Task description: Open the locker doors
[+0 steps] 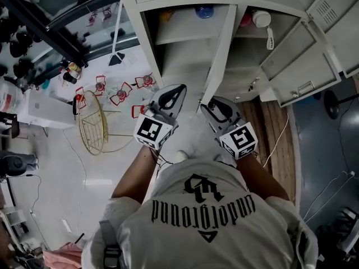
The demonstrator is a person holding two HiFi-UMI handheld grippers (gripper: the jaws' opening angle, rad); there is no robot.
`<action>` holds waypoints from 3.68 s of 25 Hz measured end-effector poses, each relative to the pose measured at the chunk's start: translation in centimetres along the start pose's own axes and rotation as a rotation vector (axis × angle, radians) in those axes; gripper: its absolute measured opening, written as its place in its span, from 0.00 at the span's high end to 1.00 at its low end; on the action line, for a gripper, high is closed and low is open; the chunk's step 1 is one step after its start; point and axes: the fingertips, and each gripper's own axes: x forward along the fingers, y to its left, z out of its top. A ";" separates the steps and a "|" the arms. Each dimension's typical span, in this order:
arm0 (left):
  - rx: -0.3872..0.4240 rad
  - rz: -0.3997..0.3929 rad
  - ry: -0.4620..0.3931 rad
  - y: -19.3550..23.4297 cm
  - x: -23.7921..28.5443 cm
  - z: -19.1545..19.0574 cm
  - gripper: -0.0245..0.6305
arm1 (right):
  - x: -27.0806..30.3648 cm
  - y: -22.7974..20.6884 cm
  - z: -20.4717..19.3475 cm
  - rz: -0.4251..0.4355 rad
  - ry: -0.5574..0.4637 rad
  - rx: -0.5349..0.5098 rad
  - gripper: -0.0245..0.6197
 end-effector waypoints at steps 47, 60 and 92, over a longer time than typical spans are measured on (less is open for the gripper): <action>0.074 0.351 0.068 -15.2 1.5 1.9 0.95 | -16.2 -6.6 -2.0 0.331 -0.109 -0.097 0.94; 0.053 0.364 0.064 -21.1 -4.5 3.9 0.95 | -21.4 -2.8 -1.3 0.328 -0.134 -0.141 0.95; 0.065 0.105 0.068 -29.2 -30.3 5.3 0.95 | -31.1 21.5 -1.7 0.070 -0.106 -0.113 0.95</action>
